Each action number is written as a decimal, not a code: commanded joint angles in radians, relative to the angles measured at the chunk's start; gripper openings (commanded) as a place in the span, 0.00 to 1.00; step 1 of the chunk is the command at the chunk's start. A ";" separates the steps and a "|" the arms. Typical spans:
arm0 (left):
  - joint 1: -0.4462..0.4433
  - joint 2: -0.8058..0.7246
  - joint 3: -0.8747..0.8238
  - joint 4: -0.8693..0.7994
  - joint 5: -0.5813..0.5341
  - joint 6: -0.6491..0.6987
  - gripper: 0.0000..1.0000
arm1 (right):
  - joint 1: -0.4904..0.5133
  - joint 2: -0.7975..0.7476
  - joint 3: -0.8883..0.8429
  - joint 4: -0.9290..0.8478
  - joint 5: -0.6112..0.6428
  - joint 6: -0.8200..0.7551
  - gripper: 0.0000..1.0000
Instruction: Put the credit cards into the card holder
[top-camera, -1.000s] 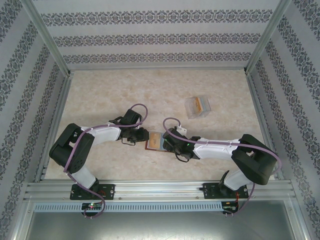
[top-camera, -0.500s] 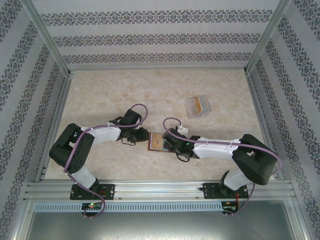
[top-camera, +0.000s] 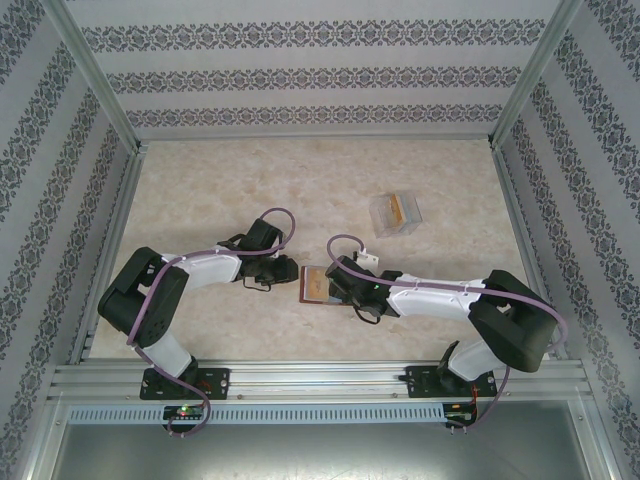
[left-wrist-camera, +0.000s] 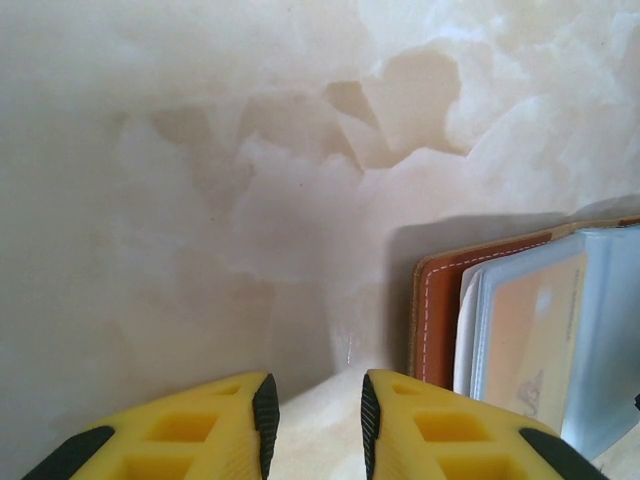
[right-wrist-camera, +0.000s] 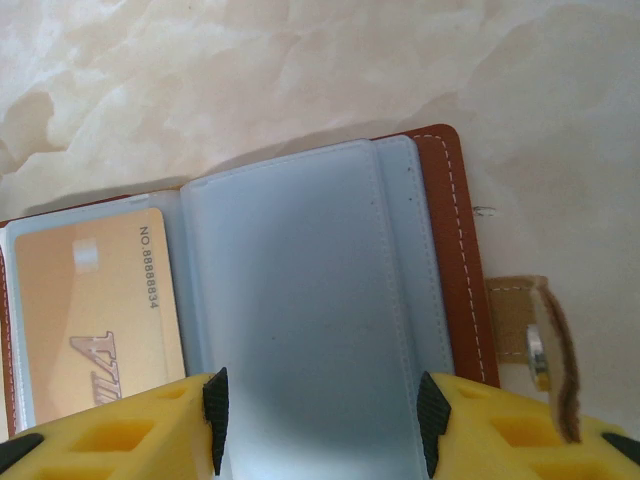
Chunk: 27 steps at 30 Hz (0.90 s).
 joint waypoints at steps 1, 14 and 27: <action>-0.034 0.059 -0.040 0.039 0.062 -0.015 0.32 | 0.013 -0.012 0.012 -0.025 0.032 0.003 0.56; -0.033 0.065 -0.035 0.044 0.068 -0.018 0.32 | 0.013 0.017 -0.004 0.017 0.002 0.023 0.52; -0.034 0.060 -0.039 0.046 0.070 -0.017 0.32 | 0.013 0.007 -0.012 -0.005 0.014 0.047 0.56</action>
